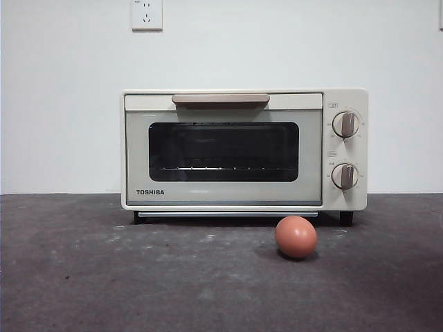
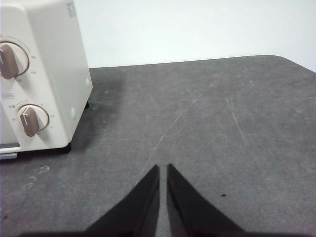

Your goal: Eggoven

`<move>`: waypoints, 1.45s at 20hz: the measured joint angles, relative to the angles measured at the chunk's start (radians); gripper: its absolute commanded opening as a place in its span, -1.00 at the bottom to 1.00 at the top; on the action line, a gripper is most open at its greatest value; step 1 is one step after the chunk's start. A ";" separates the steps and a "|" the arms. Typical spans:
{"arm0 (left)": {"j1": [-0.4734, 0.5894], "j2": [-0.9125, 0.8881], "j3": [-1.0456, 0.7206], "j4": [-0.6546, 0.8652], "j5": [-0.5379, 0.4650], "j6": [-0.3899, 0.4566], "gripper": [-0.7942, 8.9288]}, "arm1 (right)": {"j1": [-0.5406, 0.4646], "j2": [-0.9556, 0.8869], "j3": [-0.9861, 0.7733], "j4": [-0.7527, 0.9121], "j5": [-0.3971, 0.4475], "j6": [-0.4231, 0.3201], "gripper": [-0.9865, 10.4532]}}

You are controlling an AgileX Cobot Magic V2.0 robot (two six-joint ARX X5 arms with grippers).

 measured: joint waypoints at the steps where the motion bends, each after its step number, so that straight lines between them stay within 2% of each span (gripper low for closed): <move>1: 0.000 0.000 0.000 0.004 0.000 -0.023 -0.82 | 0.000 0.000 0.000 0.008 0.000 0.000 -0.82; 7: 0.000 0.000 0.000 0.008 0.000 -0.129 -0.82 | 0.000 0.000 0.000 0.019 -0.010 0.039 -0.82; 14: 0.000 0.004 0.036 -0.068 0.019 -0.205 -0.82 | 0.000 0.001 0.043 -0.031 -0.140 0.149 -0.82; 16: 0.000 0.014 0.090 -0.098 0.028 -0.208 -0.82 | 0.000 0.003 0.101 -0.067 -0.159 0.184 -0.82; 21: 0.000 0.085 0.225 -0.135 0.098 -0.199 -0.82 | 0.000 0.057 0.258 -0.191 -0.243 0.215 -0.82; 25: 0.000 0.196 0.333 -0.216 0.188 -0.153 -0.82 | 0.000 0.161 0.389 -0.340 -0.358 0.208 -0.82; 29: 0.000 0.313 0.462 -0.314 0.302 -0.073 -0.82 | 0.000 0.277 0.521 -0.488 -0.502 0.163 -0.82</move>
